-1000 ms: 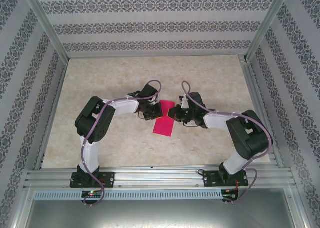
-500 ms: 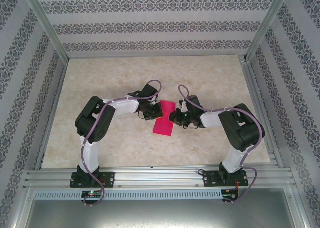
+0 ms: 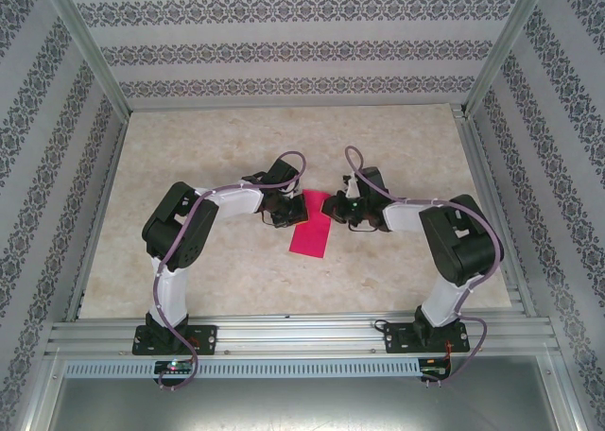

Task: Fold a paper plane with a square sheet of paper (pick it up from the middle)
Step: Fold the square sheet of paper in half at the center of the table.

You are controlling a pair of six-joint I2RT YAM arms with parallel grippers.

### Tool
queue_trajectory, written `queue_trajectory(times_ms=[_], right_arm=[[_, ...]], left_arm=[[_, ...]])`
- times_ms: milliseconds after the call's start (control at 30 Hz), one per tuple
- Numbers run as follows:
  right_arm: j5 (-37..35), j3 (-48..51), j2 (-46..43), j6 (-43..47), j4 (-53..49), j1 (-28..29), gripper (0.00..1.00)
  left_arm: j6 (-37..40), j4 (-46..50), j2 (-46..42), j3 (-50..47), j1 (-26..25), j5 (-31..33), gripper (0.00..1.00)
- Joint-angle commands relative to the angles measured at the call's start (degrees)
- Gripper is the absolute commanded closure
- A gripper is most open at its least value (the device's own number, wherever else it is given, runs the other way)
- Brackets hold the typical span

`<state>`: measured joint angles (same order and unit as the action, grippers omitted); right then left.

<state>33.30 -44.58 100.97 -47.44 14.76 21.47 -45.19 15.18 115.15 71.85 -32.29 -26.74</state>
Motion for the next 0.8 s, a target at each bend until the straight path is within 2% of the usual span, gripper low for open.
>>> queue_trajectory(times_ms=[0,200,500,767], right_arm=[[-1.3,-1.2,3.0,2.7,-2.4,-0.2,0.93],[-2.3,-1.0,4.9,3.0,-3.1,-0.3,0.93],[0.4,-6.9,-1.5,6.2,-9.5,-1.9,0.90],[1.3,-9.1,3.6,7.2,-8.9,-3.1,0.94]], left_arm=[[1.5,6.4,3.1,-0.4,-0.8,3.0,1.00],[1.6,6.7,3.1,-0.4,-0.8,3.1,1.00],[2.1,7.4,3.0,0.0,-0.8,3.6,1.00],[2.1,7.4,3.1,0.0,-0.8,3.3,1.00]])
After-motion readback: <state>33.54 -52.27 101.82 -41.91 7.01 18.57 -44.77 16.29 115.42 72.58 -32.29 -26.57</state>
